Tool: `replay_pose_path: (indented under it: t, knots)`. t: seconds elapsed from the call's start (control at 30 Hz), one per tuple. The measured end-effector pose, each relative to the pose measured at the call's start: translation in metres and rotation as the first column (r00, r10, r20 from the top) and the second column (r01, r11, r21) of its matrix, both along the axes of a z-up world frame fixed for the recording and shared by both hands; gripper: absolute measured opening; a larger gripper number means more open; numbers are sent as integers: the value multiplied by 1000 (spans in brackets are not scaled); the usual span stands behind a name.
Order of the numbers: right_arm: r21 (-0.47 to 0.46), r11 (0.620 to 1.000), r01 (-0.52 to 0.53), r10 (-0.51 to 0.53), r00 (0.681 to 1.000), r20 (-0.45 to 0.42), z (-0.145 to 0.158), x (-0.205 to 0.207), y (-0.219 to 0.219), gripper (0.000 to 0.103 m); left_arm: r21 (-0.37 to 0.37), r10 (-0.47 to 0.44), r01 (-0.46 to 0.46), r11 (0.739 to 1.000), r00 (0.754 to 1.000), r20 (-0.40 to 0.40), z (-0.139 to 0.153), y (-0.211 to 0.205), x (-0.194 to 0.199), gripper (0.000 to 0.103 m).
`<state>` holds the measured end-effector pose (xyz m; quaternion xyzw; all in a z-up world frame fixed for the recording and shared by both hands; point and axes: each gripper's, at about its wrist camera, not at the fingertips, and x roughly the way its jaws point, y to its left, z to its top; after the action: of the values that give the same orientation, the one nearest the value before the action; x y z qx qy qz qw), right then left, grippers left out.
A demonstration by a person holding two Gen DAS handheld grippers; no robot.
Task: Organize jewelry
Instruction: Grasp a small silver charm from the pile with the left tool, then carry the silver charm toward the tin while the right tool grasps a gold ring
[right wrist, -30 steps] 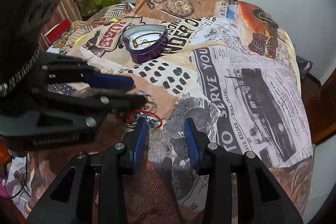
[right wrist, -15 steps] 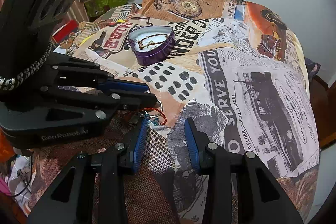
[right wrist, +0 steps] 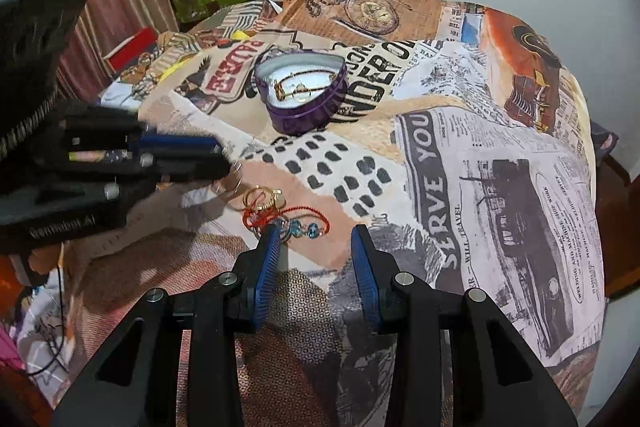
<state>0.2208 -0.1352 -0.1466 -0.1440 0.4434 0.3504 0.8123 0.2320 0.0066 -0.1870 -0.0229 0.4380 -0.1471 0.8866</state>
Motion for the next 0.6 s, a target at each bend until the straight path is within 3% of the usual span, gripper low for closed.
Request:
replay_pose_path:
  t: [0.2,0.4,0.6]
  knots:
    - [41,999,25,-25,1000,-11,13,6,-1,34,11,19,-19,1000,1000,5,-6,5,-9,11]
    - [38,999,-19,21,999,-32,14,9,26,34,4,46,-46,999,999,24,-3,16,-16,11]
    - [-28,997,-74,73,997,-38,1,6,49,34,-7,65,-65,998,998,24,-3,32,-22,11]
